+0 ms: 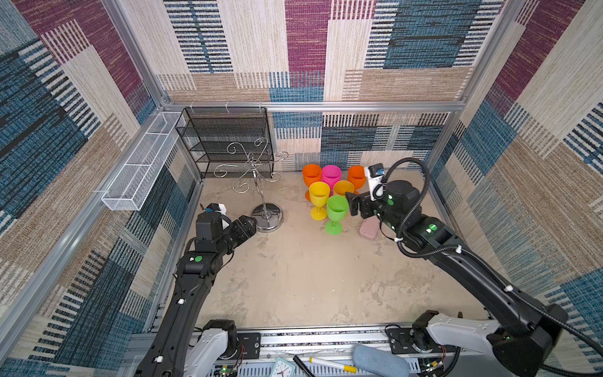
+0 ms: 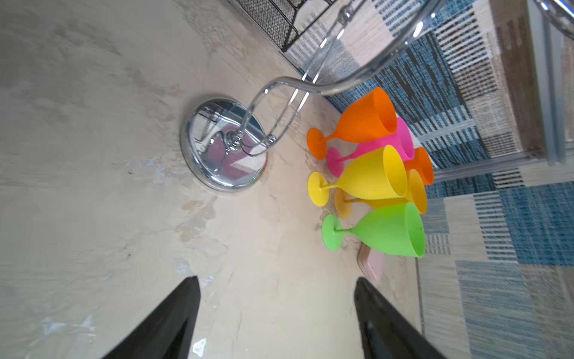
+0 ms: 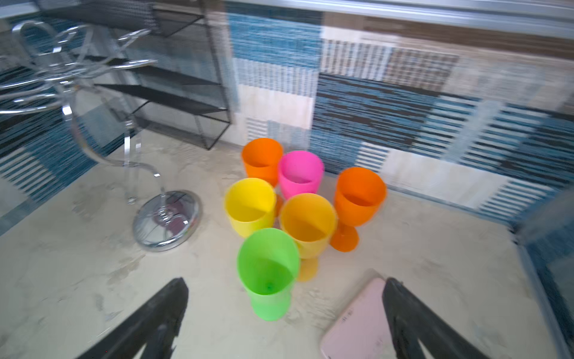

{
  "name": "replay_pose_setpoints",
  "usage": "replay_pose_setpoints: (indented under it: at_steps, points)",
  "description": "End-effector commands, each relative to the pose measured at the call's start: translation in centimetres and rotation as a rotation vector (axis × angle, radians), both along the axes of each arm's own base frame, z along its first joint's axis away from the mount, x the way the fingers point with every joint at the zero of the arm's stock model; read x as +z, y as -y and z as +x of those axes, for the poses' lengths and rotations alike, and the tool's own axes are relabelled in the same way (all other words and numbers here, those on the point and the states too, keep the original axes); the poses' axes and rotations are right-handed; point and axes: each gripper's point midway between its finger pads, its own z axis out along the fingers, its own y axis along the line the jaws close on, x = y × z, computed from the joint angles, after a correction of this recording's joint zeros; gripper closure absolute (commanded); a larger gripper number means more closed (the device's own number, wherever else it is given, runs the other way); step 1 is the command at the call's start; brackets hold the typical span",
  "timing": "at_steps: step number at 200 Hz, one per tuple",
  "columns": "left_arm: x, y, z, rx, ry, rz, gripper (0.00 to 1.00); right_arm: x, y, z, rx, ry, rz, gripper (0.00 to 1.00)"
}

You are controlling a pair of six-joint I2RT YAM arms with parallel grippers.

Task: Take the wine glass off the wine glass rack
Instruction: Place the wine glass at the top-center of the table, then reset both arms

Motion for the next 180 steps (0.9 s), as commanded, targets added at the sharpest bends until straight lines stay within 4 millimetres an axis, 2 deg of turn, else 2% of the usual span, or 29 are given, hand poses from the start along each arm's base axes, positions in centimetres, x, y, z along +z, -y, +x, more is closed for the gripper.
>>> replay_pose_setpoints:
  at_steps: [1, 19, 34, 54, 67, 94, 121, 142, 180]
  points:
    - [-0.4, -3.6, 0.5, 0.142, -0.003, 0.146, 0.18, 2.3, 7.0, 0.3, -0.265, 0.181, 0.116, 0.00]
    - [-0.6, -5.1, 0.9, 0.214, 0.011, 0.191, 0.18, -0.1, 13.1, -0.6, -0.450, 0.234, 0.140, 0.00]
    - [-1.0, -6.5, 1.4, 0.269, 0.001, 0.240, 0.19, -2.9, 16.8, -1.3, -0.543, 0.253, 0.181, 0.00]
    - [-1.4, -7.5, 2.0, 0.307, -0.018, 0.276, 0.19, -5.8, 20.2, -2.3, -0.633, 0.274, 0.232, 0.00]
    - [-1.7, -7.8, 2.5, 0.326, -0.015, 0.288, 0.19, -8.0, 21.7, -2.6, -0.694, 0.260, 0.260, 0.00]
    - [-2.3, -8.8, 3.5, 0.367, 0.016, 0.328, 0.19, -10.7, 23.2, -2.7, -0.744, 0.264, 0.271, 0.00]
    - [-4.3, -10.0, 4.4, 0.377, -0.003, 0.448, 0.19, -12.9, 24.7, -2.0, -0.777, 0.236, 0.249, 0.00]
    - [-6.9, -10.5, 5.2, 0.347, -0.050, 0.535, 0.19, -14.8, 24.3, -1.3, -0.743, 0.212, 0.242, 0.00]
    - [-10.4, -9.4, 7.9, 0.182, -0.076, 0.617, 0.21, -18.1, 23.0, -0.1, -0.657, 0.161, 0.229, 0.00]
